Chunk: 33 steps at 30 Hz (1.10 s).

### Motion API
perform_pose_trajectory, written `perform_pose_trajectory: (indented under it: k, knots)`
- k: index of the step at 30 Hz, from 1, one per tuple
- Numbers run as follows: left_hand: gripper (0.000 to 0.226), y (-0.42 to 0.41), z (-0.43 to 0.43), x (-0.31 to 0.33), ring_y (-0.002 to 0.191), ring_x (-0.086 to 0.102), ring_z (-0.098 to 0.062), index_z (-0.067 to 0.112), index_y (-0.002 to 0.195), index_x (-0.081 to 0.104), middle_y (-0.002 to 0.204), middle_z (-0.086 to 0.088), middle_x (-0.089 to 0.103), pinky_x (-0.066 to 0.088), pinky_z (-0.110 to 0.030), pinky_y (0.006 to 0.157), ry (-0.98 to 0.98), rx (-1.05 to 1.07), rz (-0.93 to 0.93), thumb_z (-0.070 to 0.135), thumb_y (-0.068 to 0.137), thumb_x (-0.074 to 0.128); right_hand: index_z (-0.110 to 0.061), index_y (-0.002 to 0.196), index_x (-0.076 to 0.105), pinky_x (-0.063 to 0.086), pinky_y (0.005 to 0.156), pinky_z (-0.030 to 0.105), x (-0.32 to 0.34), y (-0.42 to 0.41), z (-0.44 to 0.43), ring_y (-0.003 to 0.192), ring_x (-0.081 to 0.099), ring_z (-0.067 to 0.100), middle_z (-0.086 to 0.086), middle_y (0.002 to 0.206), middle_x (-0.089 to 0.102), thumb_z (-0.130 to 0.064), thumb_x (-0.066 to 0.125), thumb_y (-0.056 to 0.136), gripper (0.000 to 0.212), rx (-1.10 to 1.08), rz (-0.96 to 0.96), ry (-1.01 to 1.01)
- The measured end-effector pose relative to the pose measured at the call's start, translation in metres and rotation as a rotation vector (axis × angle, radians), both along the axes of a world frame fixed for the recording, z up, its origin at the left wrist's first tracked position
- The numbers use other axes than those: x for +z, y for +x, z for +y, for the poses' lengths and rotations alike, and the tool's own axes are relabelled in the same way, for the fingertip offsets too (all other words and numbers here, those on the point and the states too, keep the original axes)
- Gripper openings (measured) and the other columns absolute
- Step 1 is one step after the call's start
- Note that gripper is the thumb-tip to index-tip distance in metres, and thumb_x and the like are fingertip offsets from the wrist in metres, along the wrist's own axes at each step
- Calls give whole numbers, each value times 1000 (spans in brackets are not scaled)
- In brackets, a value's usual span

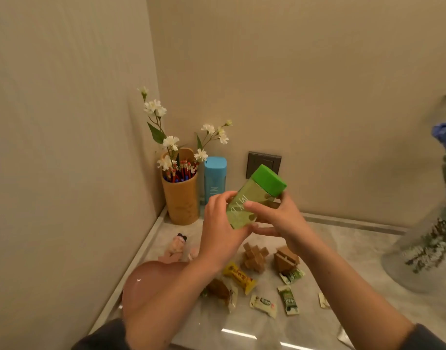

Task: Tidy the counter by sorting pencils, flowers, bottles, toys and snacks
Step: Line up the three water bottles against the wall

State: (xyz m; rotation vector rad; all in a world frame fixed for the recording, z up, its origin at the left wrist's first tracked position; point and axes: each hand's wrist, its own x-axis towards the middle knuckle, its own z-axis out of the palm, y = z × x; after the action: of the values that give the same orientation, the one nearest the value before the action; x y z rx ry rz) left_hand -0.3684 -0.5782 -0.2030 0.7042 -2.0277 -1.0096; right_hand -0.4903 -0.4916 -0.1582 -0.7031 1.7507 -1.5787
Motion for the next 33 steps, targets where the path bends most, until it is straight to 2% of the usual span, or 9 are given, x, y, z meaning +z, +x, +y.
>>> perform_pose_trajectory:
  k: [5,8,10,12,14,16,19,25,33]
  knots:
    - [68,-20,-32,-12,111,41,12,51,120,37,115,38,34,39,-14,88,173,-19,34,45,68,79,-27,124,45,61,77,38,3,-35,-41,100,64,17,-2,115,58,-17,86,69,69,42,181,96]
    - [82,-26,-54,-20,114,42,5,44,132,31,124,26,34,40,-16,94,233,30,32,33,69,82,-23,126,45,56,89,46,-4,-50,-64,107,61,23,1,115,56,-11,84,71,68,67,294,143]
    - [91,-29,-66,-24,114,42,2,37,140,25,130,15,30,40,-7,87,257,76,44,24,70,82,-19,131,46,53,92,50,-10,-57,-76,111,59,25,4,120,56,-8,84,71,72,84,336,175]
    - [98,-31,-75,-27,115,42,0,35,143,20,134,14,25,40,-3,84,290,117,36,18,70,82,-16,135,46,52,95,51,-14,-62,-84,114,58,27,5,126,56,-5,83,71,75,97,346,186]
    - [104,-33,-81,-31,126,38,-9,33,146,15,142,13,20,43,-19,99,316,130,-7,15,69,82,-14,135,47,51,96,51,-18,-65,-91,116,59,27,5,126,57,0,82,71,74,114,339,180]
    - [110,-37,-85,-35,136,31,-16,29,149,10,148,8,15,35,-36,112,336,122,-64,15,68,83,-13,134,48,51,97,51,-22,-67,-95,116,59,26,6,125,59,4,80,71,73,126,335,175]
    - [116,-43,-87,-39,140,24,-17,29,149,2,152,4,12,26,-29,109,358,111,-107,17,68,84,-11,136,48,50,98,51,-27,-70,-101,116,59,25,7,126,60,7,79,72,73,128,317,167]
    - [121,-52,-92,-40,139,25,-18,36,148,-2,152,4,12,28,-27,102,401,134,-76,15,67,85,-12,137,47,52,96,51,-29,-75,-108,114,61,25,9,127,61,5,78,73,73,151,297,160]
    - [120,-52,-90,-39,139,25,-19,35,148,-1,152,5,11,29,-30,104,404,152,-77,14,66,85,-10,138,47,49,99,53,-33,-75,-108,116,60,27,7,128,59,4,80,73,74,148,325,140]
